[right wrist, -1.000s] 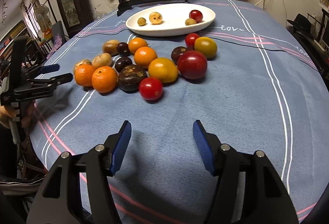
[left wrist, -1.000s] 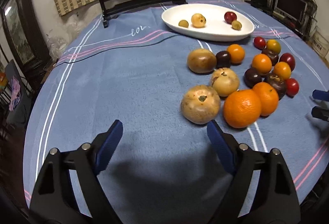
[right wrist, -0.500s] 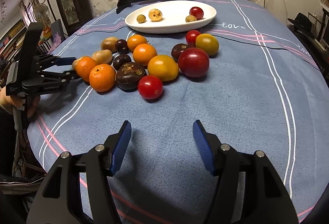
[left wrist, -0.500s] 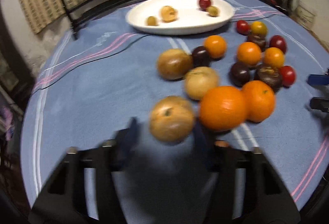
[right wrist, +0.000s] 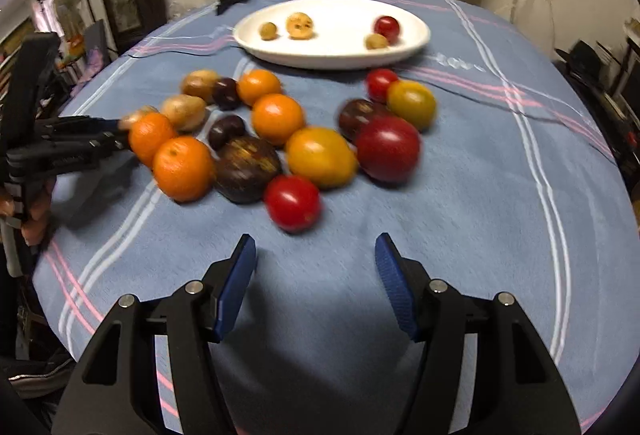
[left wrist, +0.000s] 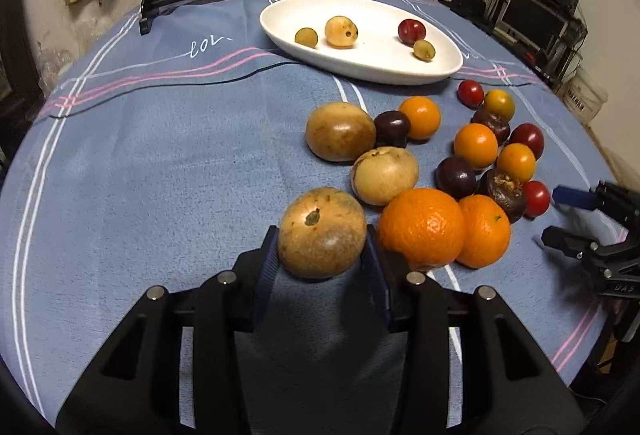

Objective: Organize fruits
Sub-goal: 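Grasp the brown pear with the left gripper while the right grasps a red plum, then place the brown pear on the plate with the left gripper while the right places the red plum, then grasp a tangerine with the left gripper while the right grasps a large red plum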

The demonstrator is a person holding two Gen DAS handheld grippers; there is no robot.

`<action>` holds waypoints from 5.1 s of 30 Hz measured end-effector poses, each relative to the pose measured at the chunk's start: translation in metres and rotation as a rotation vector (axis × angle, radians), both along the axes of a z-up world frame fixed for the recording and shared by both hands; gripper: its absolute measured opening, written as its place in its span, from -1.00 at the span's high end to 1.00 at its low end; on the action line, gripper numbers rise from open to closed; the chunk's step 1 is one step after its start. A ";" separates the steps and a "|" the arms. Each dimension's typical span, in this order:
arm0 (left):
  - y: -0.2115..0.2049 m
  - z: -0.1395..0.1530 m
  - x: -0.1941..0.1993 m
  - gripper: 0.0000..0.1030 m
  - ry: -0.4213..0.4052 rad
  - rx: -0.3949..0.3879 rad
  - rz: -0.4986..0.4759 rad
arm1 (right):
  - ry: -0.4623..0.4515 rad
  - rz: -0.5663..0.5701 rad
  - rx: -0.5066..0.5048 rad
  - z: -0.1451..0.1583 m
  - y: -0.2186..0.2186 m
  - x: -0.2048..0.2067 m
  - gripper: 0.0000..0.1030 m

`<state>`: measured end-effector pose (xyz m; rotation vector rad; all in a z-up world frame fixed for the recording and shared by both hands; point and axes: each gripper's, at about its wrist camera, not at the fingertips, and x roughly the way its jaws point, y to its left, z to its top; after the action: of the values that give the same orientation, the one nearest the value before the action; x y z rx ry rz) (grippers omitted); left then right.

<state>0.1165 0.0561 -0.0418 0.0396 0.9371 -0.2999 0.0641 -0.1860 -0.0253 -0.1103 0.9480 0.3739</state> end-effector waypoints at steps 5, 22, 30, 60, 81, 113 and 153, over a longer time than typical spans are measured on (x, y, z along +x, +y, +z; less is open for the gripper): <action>0.002 0.000 0.001 0.18 0.008 -0.017 0.015 | -0.002 0.013 -0.054 -0.001 0.013 0.012 -0.19; 0.004 0.007 -0.012 0.18 -0.018 -0.004 0.041 | -0.030 0.003 0.039 0.012 -0.017 -0.003 0.41; 0.004 0.051 -0.025 0.18 -0.127 -0.015 0.042 | -0.112 0.013 0.087 0.039 -0.029 -0.002 0.41; -0.071 0.021 0.172 0.17 0.047 0.015 0.080 | -0.043 0.038 -0.019 0.025 0.031 0.199 0.41; -0.048 0.073 0.079 -0.73 -0.147 -0.042 0.121 | -0.112 -0.023 0.155 0.058 -0.034 0.102 -0.22; -0.043 0.024 -0.062 -0.90 -0.102 0.067 0.135 | -0.056 -0.057 0.207 0.019 -0.063 -0.029 -0.23; -0.041 -0.001 -0.045 0.10 -0.012 -0.023 0.102 | -0.032 -0.139 -0.020 0.007 -0.049 0.025 -0.23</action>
<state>0.0715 0.0156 -0.0428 -0.0274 0.9203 -0.2162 0.0893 -0.2350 -0.0181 -0.0681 0.9225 0.2338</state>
